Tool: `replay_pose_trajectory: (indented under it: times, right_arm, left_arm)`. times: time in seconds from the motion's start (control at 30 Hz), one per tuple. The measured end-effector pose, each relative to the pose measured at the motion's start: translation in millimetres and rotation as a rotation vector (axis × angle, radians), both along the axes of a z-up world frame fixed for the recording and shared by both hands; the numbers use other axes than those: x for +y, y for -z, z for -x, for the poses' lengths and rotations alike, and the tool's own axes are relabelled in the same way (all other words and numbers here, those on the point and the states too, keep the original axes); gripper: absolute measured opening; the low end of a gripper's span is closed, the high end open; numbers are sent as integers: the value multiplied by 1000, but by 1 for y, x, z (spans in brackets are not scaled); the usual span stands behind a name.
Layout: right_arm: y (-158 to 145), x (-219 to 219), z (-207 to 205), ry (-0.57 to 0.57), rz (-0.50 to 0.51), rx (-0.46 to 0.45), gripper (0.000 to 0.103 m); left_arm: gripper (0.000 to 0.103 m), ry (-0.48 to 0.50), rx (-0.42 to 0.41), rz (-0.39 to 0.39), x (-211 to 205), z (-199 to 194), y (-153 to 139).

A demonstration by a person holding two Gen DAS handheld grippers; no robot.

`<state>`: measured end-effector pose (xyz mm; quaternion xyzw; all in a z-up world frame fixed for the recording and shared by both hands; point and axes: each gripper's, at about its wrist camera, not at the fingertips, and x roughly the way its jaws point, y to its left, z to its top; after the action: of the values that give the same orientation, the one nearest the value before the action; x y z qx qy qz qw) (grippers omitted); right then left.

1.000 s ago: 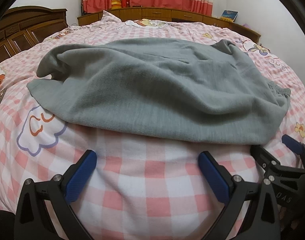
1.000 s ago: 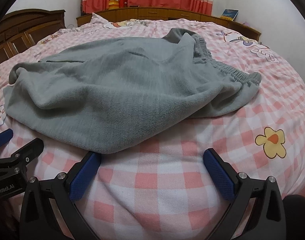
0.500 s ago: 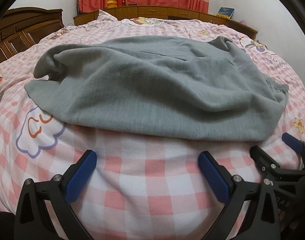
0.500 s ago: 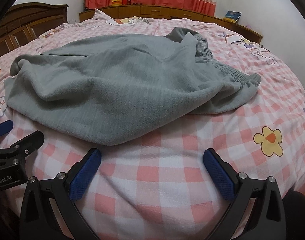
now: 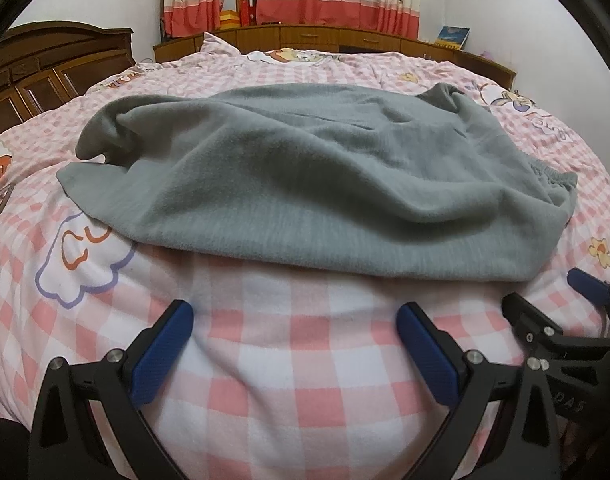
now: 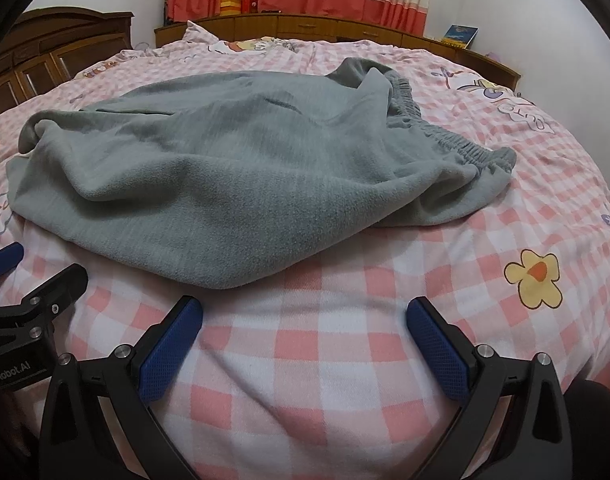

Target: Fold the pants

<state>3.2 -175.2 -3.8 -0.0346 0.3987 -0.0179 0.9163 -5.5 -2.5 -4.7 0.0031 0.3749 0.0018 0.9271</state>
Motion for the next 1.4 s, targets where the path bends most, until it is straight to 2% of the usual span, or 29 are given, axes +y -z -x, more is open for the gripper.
replay_pose_trajectory:
  times: [0.77, 1.1, 1.27, 1.4]
  right_arm:
    - [-8, -4, 0, -59, -24, 82, 103]
    - [-28, -7, -1, -181, -44, 110, 99]
    - [-44, -11, -7, -196, -19, 81, 99]
    - [-53, -18, -15, -190, -8, 65, 99]
  left_arm:
    - [103, 1, 95, 26, 3, -2, -8]
    - [102, 28, 155, 24, 15, -7, -23]
    - [102, 5, 144, -23, 33, -13, -39]
    - [102, -32, 125, -8, 51, -18, -54]
